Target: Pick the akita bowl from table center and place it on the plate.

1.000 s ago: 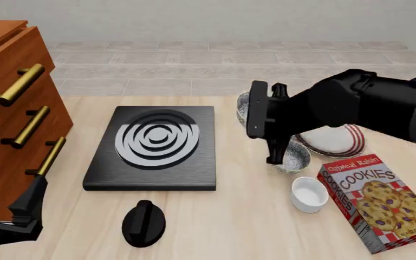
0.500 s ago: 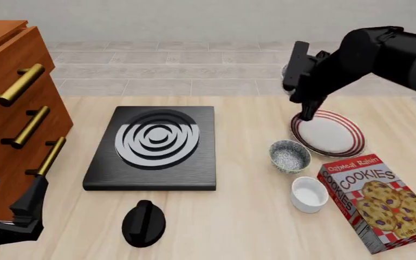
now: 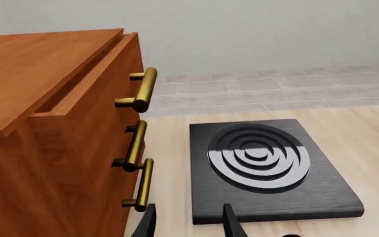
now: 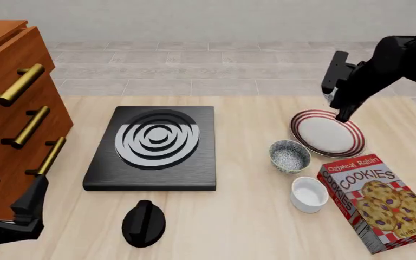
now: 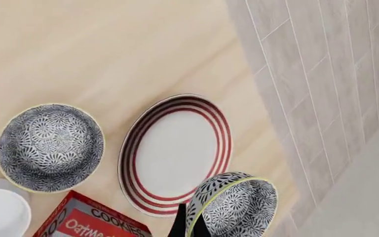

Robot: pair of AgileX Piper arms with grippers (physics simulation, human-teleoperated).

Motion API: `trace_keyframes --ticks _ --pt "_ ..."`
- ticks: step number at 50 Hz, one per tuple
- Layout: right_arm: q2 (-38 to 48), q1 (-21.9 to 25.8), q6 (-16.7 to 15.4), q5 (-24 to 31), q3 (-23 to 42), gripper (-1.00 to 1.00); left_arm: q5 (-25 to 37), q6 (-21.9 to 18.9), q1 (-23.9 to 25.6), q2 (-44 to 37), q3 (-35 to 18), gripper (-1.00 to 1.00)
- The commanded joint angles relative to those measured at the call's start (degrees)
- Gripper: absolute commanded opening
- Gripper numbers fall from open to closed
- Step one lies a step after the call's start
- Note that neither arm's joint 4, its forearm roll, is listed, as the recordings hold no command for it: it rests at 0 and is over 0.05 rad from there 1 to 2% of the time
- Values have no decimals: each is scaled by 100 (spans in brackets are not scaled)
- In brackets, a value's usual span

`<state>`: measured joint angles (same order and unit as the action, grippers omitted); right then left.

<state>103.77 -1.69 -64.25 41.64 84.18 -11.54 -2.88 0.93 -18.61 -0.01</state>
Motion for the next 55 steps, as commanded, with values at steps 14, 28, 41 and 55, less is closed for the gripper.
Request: trace_keyframes --ticks 14,28,41,55 --pt "415 -193 -166 -381 -157 -100 -104 -36 14 -148 0 100" --pt "952 -31 177 -320 362 -100 -114 -44 16 -170 0 100" --pt "1121 -19 189 -601 95 -100 -202 -76 32 -272 0 100" --pt "1178 -83 138 -834 -176 -100 -241 -99 72 -323 0 100"
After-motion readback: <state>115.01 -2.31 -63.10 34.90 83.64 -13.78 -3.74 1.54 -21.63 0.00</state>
